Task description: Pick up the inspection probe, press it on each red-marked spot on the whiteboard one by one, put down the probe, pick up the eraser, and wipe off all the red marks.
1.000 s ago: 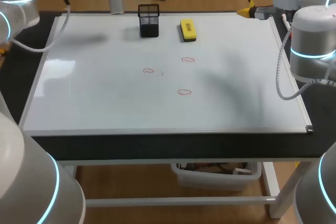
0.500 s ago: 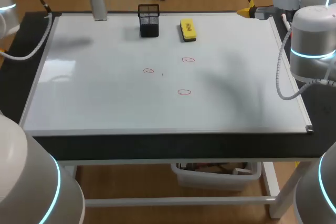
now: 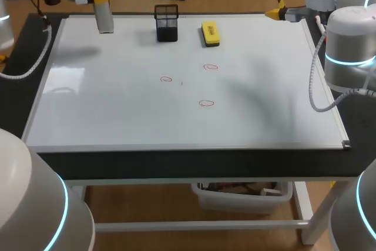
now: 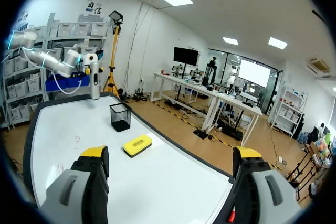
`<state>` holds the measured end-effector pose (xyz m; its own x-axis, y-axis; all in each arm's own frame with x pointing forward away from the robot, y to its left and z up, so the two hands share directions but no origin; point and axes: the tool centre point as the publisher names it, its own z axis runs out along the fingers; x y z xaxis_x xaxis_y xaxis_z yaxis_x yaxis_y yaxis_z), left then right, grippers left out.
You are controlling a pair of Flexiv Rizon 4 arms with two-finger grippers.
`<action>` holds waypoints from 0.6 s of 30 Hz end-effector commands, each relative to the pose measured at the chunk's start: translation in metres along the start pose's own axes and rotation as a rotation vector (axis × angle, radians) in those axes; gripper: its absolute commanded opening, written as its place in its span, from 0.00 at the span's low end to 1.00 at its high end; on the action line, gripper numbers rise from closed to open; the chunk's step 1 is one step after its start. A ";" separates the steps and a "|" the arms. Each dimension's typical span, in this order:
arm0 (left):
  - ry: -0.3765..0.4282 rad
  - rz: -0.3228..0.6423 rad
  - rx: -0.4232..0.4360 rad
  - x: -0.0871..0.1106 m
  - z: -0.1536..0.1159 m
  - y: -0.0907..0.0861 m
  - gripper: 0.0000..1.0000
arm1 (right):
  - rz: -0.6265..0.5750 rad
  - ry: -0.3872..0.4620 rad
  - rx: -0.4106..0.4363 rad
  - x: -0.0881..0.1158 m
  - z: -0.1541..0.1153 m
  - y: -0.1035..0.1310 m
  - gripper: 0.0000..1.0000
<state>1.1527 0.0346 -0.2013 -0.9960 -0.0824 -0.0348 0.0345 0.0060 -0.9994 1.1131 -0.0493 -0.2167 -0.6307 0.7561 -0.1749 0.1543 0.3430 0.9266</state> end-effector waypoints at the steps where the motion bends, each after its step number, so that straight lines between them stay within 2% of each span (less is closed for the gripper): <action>1: -0.169 0.006 0.004 0.007 0.001 -0.001 0.00 | 0.000 0.001 0.003 0.000 0.000 0.000 1.00; 9: -0.204 -0.007 -0.006 0.009 0.000 0.000 0.00 | 0.000 0.001 0.003 0.000 0.000 0.000 1.00; 18: -0.204 -0.007 -0.006 0.009 0.000 0.000 0.00 | 0.000 0.001 0.003 0.000 0.000 0.000 1.00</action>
<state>1.1502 0.0357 -0.2061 -0.9889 -0.1461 -0.0263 0.0262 0.0030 -0.9997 1.1131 -0.0493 -0.2167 -0.6307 0.7561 -0.1749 0.1543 0.3430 0.9266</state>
